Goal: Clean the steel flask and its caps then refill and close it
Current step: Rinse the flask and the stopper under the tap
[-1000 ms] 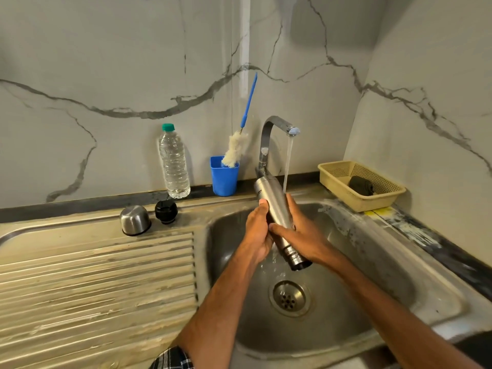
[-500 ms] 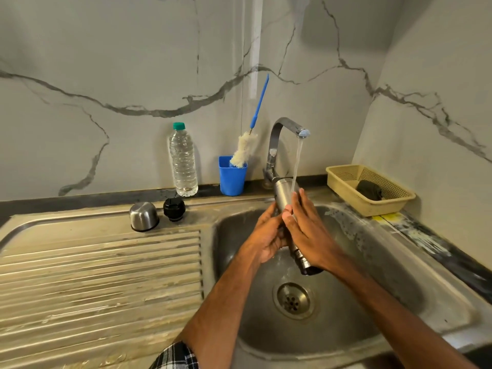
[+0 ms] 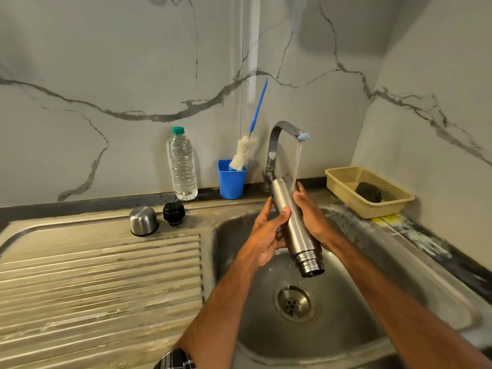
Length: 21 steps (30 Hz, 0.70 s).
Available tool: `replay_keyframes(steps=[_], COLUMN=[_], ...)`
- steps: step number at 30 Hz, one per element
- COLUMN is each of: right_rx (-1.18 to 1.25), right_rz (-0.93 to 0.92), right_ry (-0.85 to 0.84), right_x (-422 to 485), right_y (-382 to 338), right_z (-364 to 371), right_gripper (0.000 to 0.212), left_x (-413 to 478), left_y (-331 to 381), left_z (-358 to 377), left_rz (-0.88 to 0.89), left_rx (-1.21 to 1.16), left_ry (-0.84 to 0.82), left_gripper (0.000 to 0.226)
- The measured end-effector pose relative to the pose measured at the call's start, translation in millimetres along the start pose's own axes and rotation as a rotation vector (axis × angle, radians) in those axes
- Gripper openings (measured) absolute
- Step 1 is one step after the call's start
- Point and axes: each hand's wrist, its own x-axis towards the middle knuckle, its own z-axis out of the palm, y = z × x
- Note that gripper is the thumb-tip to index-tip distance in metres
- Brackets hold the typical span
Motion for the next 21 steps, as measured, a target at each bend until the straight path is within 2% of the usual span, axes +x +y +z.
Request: replay_keyframes(steps=[4,9,11,13,17,21], right_rx=[-0.078,-0.530,-0.579,-0.568,-0.505,-0.156], right_rz=[0.039,-0.242,-0.320,-0.297,-0.223,-0.118], right_ry=[0.007,-0.029,-0.031,-0.043,-0.018,0.076], right_x=[-40,-76,-75,-60,-19,24], right_y=[12,5,-1,-5,-21,-24], right_z=[1,11,14,15,12,1], right_gripper=[0.068,0.064,0.064,0.063,0.058,0.056], left_x=[0,2,2,0,-1,1], left_y=[-2,2,5,6,2,3], left_z=[0,-2,-3,-4,-4,-4], left_rz=[0.025,0.043,0.039,0.036,0.030,0.032], left_rx=[0.024,-0.002,-0.021,-0.016,0.021,0.020], left_ry=[0.015,0.049,0.044,0.026,-0.035,-0.053], left_gripper=[0.076,0.076,0.079,0.083,0.078,0.082])
